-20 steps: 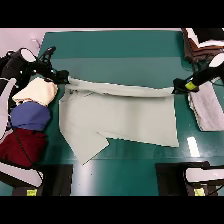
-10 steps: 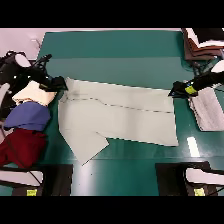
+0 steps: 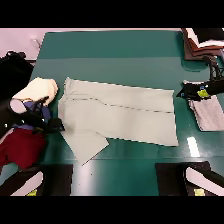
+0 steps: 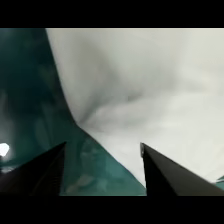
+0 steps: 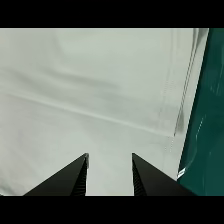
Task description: Fold the shirts.
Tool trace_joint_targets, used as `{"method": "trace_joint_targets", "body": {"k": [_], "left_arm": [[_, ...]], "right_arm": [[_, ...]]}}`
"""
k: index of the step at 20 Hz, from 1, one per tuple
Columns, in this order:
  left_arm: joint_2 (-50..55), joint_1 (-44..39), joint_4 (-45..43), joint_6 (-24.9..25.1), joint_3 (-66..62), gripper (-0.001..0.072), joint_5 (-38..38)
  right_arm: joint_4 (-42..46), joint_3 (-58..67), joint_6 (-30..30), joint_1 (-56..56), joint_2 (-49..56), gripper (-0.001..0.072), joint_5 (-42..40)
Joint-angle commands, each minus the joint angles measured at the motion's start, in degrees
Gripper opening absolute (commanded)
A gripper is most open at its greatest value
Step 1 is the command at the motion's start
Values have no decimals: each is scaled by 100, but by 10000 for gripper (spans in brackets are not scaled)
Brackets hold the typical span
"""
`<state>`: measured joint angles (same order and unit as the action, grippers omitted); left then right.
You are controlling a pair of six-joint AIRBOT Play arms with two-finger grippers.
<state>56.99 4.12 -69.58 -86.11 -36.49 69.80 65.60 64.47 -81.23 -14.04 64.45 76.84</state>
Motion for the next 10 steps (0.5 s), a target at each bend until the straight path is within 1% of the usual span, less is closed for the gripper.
{"method": "trace_joint_targets", "body": {"k": [1,3,7,8,9,10], "left_arm": [[-313,2,640,219,975,541,-326],[-313,2,955,304,1123,541,-564],[-313,2,2118,831,1130,536,-739],[-313,2,2243,868,1130,357,-715],[-313,2,2236,866,1130,236,-715],[-313,2,2232,866,1130,77,-710]], "right_arm": [[-17,-61,15,-9,-92,332,-7],[-17,-61,17,-9,-92,332,35],[-11,-61,37,-9,-92,332,85],[31,-63,105,-17,-92,332,181],[98,-68,197,-79,-90,332,330],[199,-133,205,-175,-101,332,457]]}}
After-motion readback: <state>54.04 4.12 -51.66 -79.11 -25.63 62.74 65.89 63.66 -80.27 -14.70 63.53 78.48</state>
